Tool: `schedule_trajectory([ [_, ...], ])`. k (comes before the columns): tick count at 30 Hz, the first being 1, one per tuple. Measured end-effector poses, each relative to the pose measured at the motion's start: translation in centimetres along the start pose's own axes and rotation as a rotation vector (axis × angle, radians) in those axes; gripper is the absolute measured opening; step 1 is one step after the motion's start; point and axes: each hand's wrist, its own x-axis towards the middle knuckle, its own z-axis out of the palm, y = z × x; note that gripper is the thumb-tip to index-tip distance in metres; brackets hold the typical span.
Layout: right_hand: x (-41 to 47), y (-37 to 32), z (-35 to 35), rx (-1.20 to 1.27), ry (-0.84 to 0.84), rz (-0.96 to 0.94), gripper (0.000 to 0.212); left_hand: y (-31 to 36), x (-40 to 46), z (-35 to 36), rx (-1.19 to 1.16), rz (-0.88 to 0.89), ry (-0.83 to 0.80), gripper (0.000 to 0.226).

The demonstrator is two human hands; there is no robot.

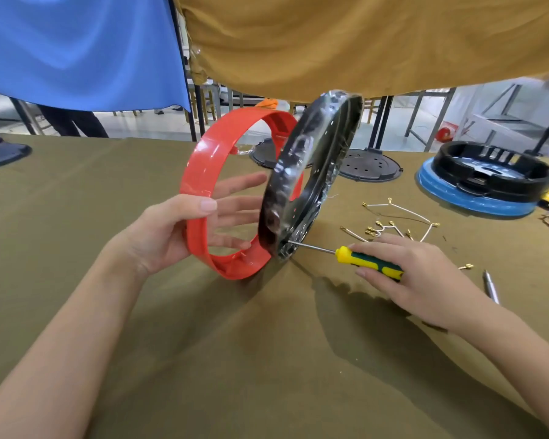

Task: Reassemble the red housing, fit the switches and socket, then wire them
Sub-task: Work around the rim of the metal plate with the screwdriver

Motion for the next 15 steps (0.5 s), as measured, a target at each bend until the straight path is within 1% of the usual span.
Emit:
schedule_trajectory([
  [4, 0.0, 0.4, 0.0, 0.078, 0.003, 0.074, 0.03, -0.1, -0.1, 0.1, 0.0, 0.006, 0.025, 0.089],
  [6, -0.1, 0.8, 0.0, 0.204, 0.041, 0.203, 0.025, -0.1, -0.2, 0.2, 0.001, 0.0, 0.033, 0.087],
  [7, -0.2, 1.0, 0.0, 0.319, 0.05, 0.294, 0.021, -0.1, -0.2, 0.2, 0.003, -0.001, 0.039, 0.087],
  [8, -0.2, 1.1, 0.0, 0.486, 0.051, 0.385, 0.018, -0.2, -0.3, 0.1, 0.001, -0.001, 0.044, 0.086],
  [10, -0.2, 0.9, -0.2, 0.791, 0.025, 0.537, 0.018, -0.3, -0.3, -0.1, -0.009, 0.007, 0.066, 0.085],
  [11, -0.2, 0.6, -0.4, 0.875, 0.01, 0.574, 0.017, -0.3, -0.3, -0.1, -0.013, 0.017, 0.082, 0.084],
  [13, -0.1, -0.2, -0.7, 0.959, -0.037, 0.582, 0.013, -0.3, -0.3, 0.0, -0.015, 0.036, 0.125, 0.083],
  [15, 0.3, -1.1, -0.7, 0.938, -0.073, 0.568, 0.011, -0.3, -0.2, 0.0, -0.028, 0.055, 0.16, 0.082],
])
